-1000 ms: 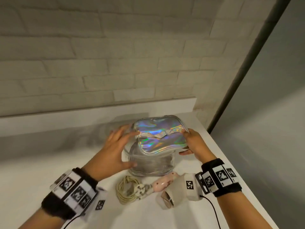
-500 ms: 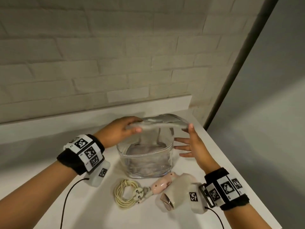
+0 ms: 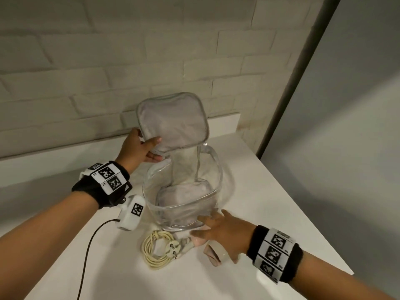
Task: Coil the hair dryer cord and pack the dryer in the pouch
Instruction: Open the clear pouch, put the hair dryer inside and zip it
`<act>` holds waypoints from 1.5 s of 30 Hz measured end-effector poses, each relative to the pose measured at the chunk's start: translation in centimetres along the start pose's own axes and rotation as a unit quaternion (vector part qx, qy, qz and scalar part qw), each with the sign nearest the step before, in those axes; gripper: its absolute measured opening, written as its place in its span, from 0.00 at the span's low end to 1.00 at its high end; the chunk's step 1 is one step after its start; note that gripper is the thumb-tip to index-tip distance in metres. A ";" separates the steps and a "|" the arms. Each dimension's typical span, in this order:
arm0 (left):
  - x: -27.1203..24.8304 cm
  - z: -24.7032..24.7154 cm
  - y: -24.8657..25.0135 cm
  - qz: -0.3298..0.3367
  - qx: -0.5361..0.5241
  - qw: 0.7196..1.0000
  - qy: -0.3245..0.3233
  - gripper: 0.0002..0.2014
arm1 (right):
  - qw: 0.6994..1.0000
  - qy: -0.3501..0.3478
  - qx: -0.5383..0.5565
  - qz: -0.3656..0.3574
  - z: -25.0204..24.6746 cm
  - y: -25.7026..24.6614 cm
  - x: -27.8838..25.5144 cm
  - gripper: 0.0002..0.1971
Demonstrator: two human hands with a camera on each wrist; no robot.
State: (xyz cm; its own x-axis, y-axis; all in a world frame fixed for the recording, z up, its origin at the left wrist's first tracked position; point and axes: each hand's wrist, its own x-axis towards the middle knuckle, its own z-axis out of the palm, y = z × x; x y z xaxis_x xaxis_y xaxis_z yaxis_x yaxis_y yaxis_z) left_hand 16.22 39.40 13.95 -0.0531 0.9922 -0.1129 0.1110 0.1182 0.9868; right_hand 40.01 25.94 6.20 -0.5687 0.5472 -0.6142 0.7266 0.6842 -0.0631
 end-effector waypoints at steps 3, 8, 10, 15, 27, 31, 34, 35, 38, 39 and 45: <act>0.1 0.2 -0.5 0.002 -0.005 1.000 0.018 0.18 | 0.998 -0.004 -0.069 0.007 0.0 -1.0 1.2 0.63; 0.0 0.4 -0.6 0.023 -0.026 0.999 -0.002 0.09 | 0.991 0.009 -0.135 -0.008 0.5 -1.1 1.5 0.65; -0.3 0.4 -0.8 0.021 -0.028 0.999 -0.022 0.08 | 0.994 0.007 -0.104 -0.016 0.8 -0.8 1.1 0.63; -0.6 0.4 -1.7 -0.012 -0.020 0.999 -0.031 0.12 | 0.999 0.009 -0.040 -0.024 1.6 -0.2 -0.6 0.61; -2.3 0.2 0.0 0.001 0.001 1.000 -0.020 0.14 | 0.949 0.228 -0.185 0.112 -6.4 1.4 -14.8 0.63; -3.3 0.9 -0.4 0.003 0.006 0.999 -0.033 0.09 | 0.909 0.300 -0.231 0.177 -10.2 2.2 -20.4 0.63; -3.5 1.7 -1.4 -0.008 0.019 0.999 -0.038 0.10 | 0.889 0.323 -0.243 0.214 -12.4 2.7 -23.2 0.64; -3.6 2.0 -1.6 -0.011 0.022 0.999 -0.040 0.10 | 0.881 0.331 -0.254 0.225 -13.0 2.9 -23.7 0.64; -4.1 2.4 -2.1 -0.013 0.031 0.998 -0.058 0.13 | 0.870 0.338 -0.266 0.240 -14.9 2.9 -23.8 0.61; -4.3 2.7 -2.4 -0.013 0.034 0.997 -0.065 0.13 | 0.871 0.339 -0.267 0.237 -15.3 2.9 -23.4 0.60; -5.2 3.8 -2.6 -0.006 0.019 0.997 -0.072 0.11 | 0.897 0.294 -0.298 0.146 -16.2 1.7 -17.0 0.51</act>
State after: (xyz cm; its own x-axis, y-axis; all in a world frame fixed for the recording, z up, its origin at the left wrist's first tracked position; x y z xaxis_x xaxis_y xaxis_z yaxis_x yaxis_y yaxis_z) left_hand 19.95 34.10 11.56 0.0875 0.9858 -0.1433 0.1488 0.1293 0.9804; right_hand 44.69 25.61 29.27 -0.6201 0.7845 -0.0052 0.6418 0.5111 0.5717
